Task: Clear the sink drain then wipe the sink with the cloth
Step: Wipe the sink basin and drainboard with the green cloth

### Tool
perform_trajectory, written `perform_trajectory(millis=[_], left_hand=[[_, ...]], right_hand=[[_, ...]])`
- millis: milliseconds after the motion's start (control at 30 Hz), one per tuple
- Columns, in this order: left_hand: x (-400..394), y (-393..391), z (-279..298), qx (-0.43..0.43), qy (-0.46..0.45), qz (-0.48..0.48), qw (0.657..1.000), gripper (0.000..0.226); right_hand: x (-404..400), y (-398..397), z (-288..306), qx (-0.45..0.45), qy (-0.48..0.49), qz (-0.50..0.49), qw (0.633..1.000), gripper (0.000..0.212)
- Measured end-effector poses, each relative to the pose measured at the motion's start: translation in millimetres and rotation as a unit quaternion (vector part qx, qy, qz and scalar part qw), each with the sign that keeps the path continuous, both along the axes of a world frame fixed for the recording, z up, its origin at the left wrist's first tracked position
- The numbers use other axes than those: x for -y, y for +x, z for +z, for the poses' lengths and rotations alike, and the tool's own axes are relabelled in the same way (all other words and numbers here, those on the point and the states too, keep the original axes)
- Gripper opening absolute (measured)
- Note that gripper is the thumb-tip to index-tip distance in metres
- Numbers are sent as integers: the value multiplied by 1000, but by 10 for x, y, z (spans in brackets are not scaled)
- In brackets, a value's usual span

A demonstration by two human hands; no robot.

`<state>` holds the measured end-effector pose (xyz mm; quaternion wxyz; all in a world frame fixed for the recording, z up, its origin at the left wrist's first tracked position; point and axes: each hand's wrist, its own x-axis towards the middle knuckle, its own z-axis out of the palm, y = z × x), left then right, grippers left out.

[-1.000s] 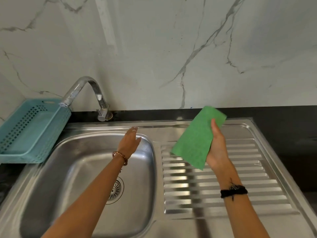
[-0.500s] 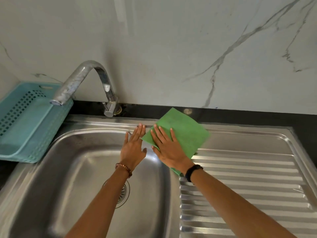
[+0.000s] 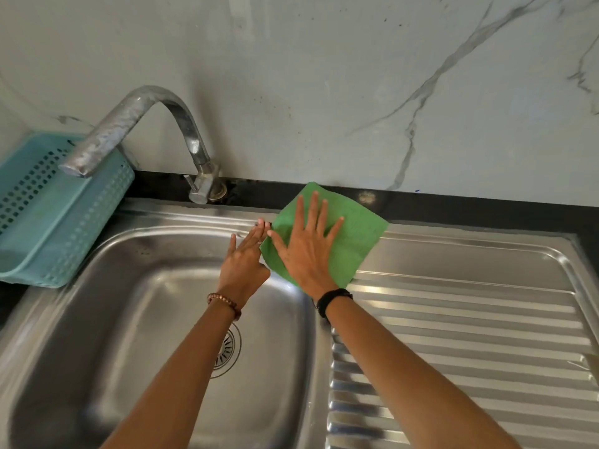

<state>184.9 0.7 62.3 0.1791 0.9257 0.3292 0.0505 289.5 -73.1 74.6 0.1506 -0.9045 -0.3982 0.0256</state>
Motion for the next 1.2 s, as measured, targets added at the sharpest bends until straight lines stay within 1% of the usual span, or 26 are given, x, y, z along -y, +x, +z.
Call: perform_trajectory(millis=[33, 67, 167, 267, 500, 567, 667, 767, 833, 1000, 1067, 1133, 1200], left_hand=[[6, 2, 2, 1, 1, 4, 1000, 85], [7, 4, 4, 4, 3, 8, 1000, 86], [27, 11, 16, 8, 20, 18, 1000, 86], [66, 14, 33, -5, 36, 15, 999, 84], [23, -5, 114, -62, 36, -20, 997, 77], [25, -8, 116, -77, 44, -26, 996, 75], [44, 1, 126, -88, 57, -30, 994, 74], [58, 19, 145, -92, 75, -29, 992, 75], [62, 29, 170, -96, 76, -30, 992, 75], [133, 55, 218, -100, 43, -22, 994, 76], [206, 42, 193, -97, 34, -25, 994, 78], [302, 36, 156, -82, 28, -37, 996, 78], [396, 39, 127, -65, 31, -52, 996, 75]], right_hand=[[6, 25, -35, 0, -16, -21, 1000, 83], [24, 53, -73, 7, -26, -24, 999, 83], [100, 114, -127, 15, -30, -22, 999, 67], [209, 144, -134, -3, -14, -44, 999, 57], [930, 543, -65, -29, -27, -134, 990, 52], [1076, 572, -45, -42, -23, -134, 990, 51], [1208, 476, -32, -43, -34, -93, 994, 53], [1235, 311, -52, -42, -67, -49, 996, 66], [1180, 239, -65, -40, -81, -27, 996, 69], [881, 143, -75, -18, -91, 57, 994, 61], [719, 108, -73, 4, -91, 100, 991, 58], [614, 94, -72, 31, -97, 147, 984, 55], [600, 97, -70, 30, -90, 172, 981, 53]])
